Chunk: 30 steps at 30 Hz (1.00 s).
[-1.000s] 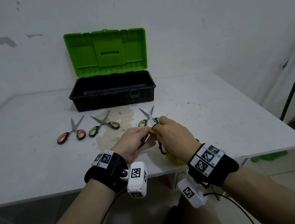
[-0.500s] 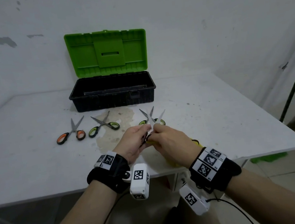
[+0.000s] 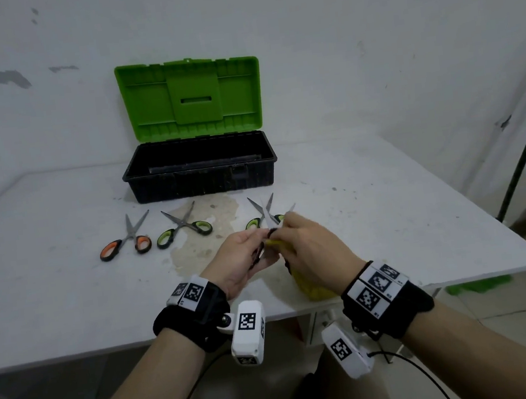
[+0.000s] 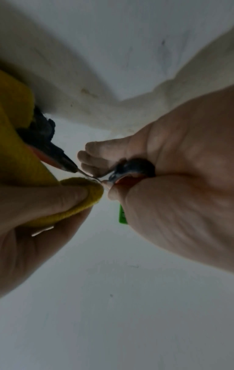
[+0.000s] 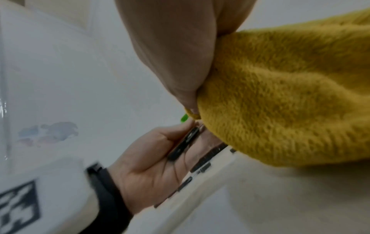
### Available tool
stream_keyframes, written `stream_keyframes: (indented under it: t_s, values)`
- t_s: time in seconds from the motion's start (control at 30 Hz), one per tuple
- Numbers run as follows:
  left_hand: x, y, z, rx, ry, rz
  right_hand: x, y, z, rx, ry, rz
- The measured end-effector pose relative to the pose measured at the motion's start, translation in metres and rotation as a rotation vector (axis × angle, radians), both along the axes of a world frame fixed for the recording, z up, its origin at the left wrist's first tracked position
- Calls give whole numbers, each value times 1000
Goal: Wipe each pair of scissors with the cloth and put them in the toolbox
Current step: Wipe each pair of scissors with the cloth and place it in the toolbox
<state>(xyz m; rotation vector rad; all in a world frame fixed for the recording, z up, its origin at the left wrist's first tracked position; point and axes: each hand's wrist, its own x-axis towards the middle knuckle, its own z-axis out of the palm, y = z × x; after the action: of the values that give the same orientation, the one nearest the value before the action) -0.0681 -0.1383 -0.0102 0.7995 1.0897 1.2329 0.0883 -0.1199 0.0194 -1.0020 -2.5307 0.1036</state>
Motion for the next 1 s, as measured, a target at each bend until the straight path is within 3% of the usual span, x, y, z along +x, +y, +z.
stream_keyframes:
  t_s: [0.1, 0.27, 0.4, 0.5, 0.87, 1.0]
  values:
    - [1, 0, 2, 26, -9, -20, 3, 10, 1, 6, 50, -107]
    - [-2, 0, -2, 58, 48, -6, 1, -2, -9, -42, -62, 20]
    - [-1, -2, -6, 85, 78, -51, 12, 6, 4, -62, 55, 7]
    - [3, -4, -2, 106, 78, -102, 16, 11, 6, -65, 40, -1]
    - [-1, -4, -9, 76, 100, -123, 51, 64, 5, -52, 289, -349]
    - [-4, 2, -8, 88, 107, -112, 62, 76, -2, -70, 291, -415]
